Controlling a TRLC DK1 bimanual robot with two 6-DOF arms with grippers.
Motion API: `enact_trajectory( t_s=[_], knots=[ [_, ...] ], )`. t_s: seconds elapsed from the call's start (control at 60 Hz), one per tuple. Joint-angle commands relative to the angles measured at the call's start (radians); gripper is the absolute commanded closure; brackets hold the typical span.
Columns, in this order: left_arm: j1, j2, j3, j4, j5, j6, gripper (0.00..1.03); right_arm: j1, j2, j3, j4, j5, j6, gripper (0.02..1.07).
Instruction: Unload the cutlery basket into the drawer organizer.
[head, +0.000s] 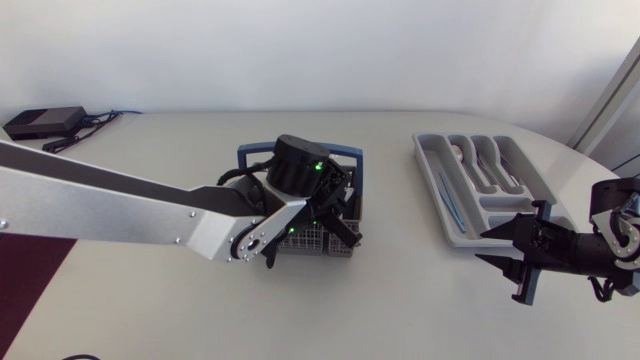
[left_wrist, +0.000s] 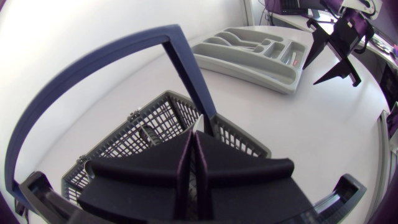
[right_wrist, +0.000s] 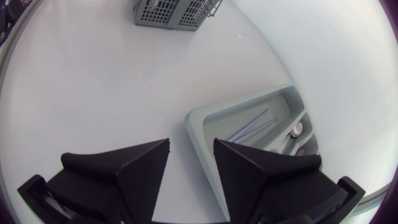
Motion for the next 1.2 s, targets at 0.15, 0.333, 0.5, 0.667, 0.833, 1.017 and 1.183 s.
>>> enact_trajectory(
  t_s=[0.15,0.333,0.5,0.667,0.833,1.017,1.183],
  knots=[
    [0.019,-0.059,-0.064,0.02,-0.011,-0.047,1.0,0.022,-0.012,-0.029,0.002,-0.008,0.032,0.53],
    [-0.01,-0.11,-0.082,0.061,-0.011,-0.014,1.0,0.034,-0.017,-0.035,0.004,-0.006,0.038,0.53],
    [-0.082,-0.124,-0.081,0.077,-0.048,0.061,1.0,0.046,-0.018,-0.038,0.004,0.001,0.043,0.53],
    [-0.134,-0.144,-0.085,0.087,-0.091,0.119,1.0,0.06,-0.035,-0.038,0.004,0.003,0.061,0.53],
    [-0.14,-0.201,-0.104,0.109,-0.133,0.154,1.0,0.071,-0.093,-0.042,0.002,-0.012,0.125,0.53],
    [-0.114,-0.294,-0.084,0.086,-0.153,0.11,1.0,0.091,-0.24,-0.042,-0.01,-0.054,0.288,0.47],
    [-0.09,-0.345,-0.035,-0.017,-0.146,0.001,1.0,0.166,-0.432,-0.043,-0.067,-0.048,0.469,0.39]
  ],
)
